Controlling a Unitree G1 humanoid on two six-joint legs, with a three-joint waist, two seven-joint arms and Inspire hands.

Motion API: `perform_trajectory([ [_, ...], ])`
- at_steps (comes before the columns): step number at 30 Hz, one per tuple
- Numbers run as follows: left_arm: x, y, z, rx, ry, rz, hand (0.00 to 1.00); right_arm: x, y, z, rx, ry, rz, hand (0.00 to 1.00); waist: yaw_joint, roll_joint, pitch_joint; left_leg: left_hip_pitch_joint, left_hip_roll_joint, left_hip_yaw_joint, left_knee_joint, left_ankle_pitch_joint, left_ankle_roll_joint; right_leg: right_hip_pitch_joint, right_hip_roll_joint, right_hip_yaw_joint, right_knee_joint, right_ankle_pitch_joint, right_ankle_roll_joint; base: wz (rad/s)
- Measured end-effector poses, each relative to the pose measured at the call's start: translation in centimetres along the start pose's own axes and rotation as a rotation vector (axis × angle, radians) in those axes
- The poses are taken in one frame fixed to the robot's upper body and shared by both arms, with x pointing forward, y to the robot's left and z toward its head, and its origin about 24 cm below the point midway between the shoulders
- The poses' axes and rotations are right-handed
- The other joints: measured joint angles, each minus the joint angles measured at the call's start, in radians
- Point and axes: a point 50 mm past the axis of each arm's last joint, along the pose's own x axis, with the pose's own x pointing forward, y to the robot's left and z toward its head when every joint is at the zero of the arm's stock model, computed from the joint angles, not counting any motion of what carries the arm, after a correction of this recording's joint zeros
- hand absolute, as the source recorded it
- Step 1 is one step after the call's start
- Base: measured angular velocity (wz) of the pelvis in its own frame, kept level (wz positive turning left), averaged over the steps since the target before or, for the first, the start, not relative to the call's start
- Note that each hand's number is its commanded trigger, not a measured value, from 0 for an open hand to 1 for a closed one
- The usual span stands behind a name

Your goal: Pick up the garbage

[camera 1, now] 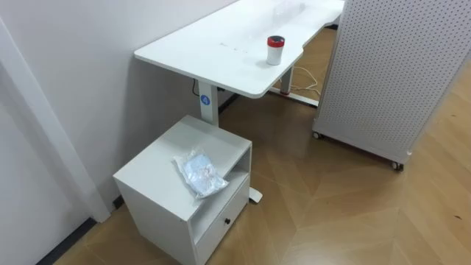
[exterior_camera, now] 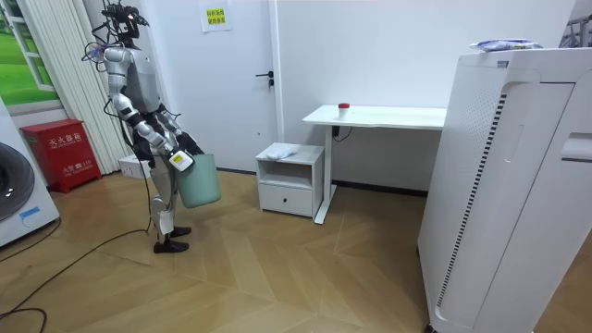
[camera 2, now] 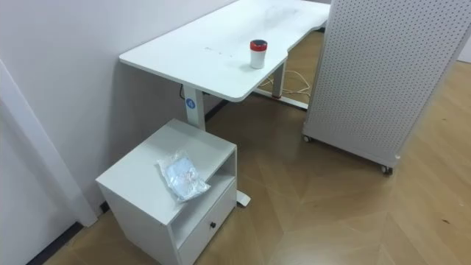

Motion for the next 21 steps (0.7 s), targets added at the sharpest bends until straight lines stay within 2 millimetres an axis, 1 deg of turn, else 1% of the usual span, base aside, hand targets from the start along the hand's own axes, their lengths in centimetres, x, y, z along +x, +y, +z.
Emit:
perform_trajectory([
  [10,0.0,0.0,0.01,0.001,0.0,0.001,0.0,-0.02,-0.11,0.03,0.033,-0.006,-0.005,1.0,0.001,0.001,-0.0002,-0.001,0.0,0.0,0.0,0.0,0.0,-0.001,0.0,-0.001,0.0,0.0,0.0,0.0],
  [15,0.0,0.02,0.03,0.0,-0.002,0.001,0.0,-0.05,-0.16,0.01,0.028,-0.006,-0.006,1.0,-0.001,0.008,-0.0006,-0.001,0.0,0.0,0.0,0.0,0.0,-0.001,0.0,0.002,0.0,0.0,0.0,0.0],
  [21,0.01,0.03,0.05,0.001,-0.003,0.001,0.0,-0.05,-0.19,0.07,0.026,-0.008,-0.006,1.0,-0.001,0.015,-0.0041,-0.002,0.001,0.0,0.0,0.0,0.0,-0.003,0.001,0.001,0.002,0.0,0.0,0.0],
])
